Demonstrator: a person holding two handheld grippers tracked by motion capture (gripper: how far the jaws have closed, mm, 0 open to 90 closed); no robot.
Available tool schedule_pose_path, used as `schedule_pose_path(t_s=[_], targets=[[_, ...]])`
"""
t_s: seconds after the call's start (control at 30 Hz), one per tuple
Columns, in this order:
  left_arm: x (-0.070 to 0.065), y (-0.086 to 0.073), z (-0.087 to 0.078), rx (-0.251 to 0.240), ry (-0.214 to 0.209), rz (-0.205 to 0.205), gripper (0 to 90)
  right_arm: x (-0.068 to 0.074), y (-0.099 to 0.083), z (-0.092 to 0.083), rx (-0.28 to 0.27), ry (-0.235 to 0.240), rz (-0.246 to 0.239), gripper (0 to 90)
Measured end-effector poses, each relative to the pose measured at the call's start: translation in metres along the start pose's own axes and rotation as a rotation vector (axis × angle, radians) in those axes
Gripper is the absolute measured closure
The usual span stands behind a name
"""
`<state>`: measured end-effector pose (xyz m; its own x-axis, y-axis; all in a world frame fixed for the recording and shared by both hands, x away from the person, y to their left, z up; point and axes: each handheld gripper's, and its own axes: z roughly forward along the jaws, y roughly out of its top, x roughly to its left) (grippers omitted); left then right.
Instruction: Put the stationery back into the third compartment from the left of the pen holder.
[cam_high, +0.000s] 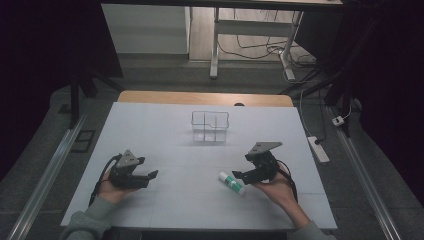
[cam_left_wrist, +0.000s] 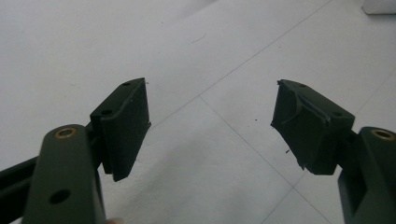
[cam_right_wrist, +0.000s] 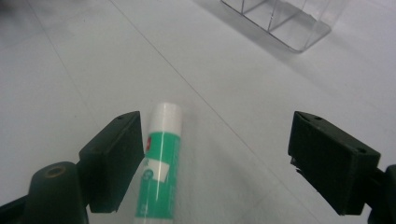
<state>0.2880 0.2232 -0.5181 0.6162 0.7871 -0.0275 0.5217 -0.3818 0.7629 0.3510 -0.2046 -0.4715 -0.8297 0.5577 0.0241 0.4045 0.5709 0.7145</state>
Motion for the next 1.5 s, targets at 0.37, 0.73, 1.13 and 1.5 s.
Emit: schedule_pose_path(t_s=[0.37, 0.73, 1.13, 1.5], targets=[[0.0, 0.0, -0.001, 0.0, -0.003, 0.002, 26.6, 0.008, 0.027, 0.019, 0.047, 0.016, -0.022, 18.6], [-0.001, 0.0, 0.0, 0.004, -0.006, 0.006, 26.6, 0.02, 0.035, 0.04, 0.136, 0.035, -0.05, 22.4], [-0.001, -0.001, 0.001, 0.013, -0.005, 0.013, 26.5, 0.026, 0.03, 0.055, 0.236, 0.036, -0.064, 28.2], [-0.001, -0.001, 0.001, 0.016, -0.004, 0.013, 26.3, 0.029, 0.025, 0.064, 0.291, 0.047, -0.078, 34.5]])
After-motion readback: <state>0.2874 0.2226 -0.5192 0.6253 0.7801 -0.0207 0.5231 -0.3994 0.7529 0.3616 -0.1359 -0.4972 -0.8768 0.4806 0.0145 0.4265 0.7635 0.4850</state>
